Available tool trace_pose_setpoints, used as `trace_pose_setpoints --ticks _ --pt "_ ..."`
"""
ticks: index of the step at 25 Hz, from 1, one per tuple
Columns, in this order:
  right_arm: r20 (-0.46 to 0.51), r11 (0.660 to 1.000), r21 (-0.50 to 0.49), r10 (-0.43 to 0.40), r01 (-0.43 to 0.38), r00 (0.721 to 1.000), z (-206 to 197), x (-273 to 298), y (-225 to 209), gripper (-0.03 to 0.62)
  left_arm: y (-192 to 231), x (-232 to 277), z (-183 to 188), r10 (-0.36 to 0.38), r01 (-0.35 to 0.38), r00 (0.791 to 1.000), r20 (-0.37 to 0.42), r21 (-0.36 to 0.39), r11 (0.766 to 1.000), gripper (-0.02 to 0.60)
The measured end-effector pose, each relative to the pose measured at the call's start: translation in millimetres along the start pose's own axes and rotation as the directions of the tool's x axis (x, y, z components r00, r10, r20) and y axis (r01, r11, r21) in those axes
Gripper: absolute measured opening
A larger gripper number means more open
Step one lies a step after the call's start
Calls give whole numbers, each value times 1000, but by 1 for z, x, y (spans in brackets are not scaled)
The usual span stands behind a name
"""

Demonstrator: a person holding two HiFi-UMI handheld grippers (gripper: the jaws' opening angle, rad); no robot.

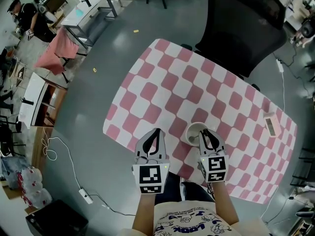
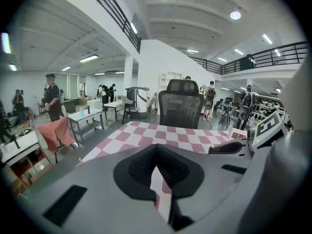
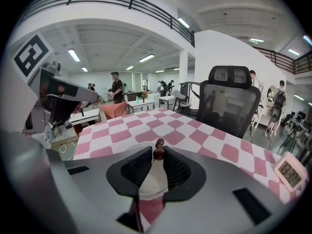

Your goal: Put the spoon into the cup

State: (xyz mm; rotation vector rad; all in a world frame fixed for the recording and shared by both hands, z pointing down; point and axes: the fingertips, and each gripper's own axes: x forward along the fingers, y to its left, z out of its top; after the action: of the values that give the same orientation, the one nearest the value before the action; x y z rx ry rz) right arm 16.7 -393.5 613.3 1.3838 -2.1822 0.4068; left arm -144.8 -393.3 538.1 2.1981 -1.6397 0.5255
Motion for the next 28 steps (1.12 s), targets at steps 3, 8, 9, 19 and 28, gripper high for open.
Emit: trace_pose_setpoints --ticks 3,8,9,19,28 --pt "-11 1000 -7 -11 11 1000 -4 3 -4 122 -2 1 1 1 -1 1000 0 0 1000 14" --pt "-17 1000 -12 -25 25 1000 -9 5 -10 176 -6 3 -1 -3 3 1000 -6 3 1000 14" --pt "-16 1000 -11 -26 26 1000 -10 6 -11 178 -7 3 -1 -3 3 1000 -7 4 1000 14" --pt "45 999 11 -53 53 998 8 -4 -22 227 -14 -5 4 -1 1 1000 16 2 1000 14" --pt "236 993 54 -115 105 965 82 -54 -39 122 -16 -29 37 33 -34 995 95 16 999 14"
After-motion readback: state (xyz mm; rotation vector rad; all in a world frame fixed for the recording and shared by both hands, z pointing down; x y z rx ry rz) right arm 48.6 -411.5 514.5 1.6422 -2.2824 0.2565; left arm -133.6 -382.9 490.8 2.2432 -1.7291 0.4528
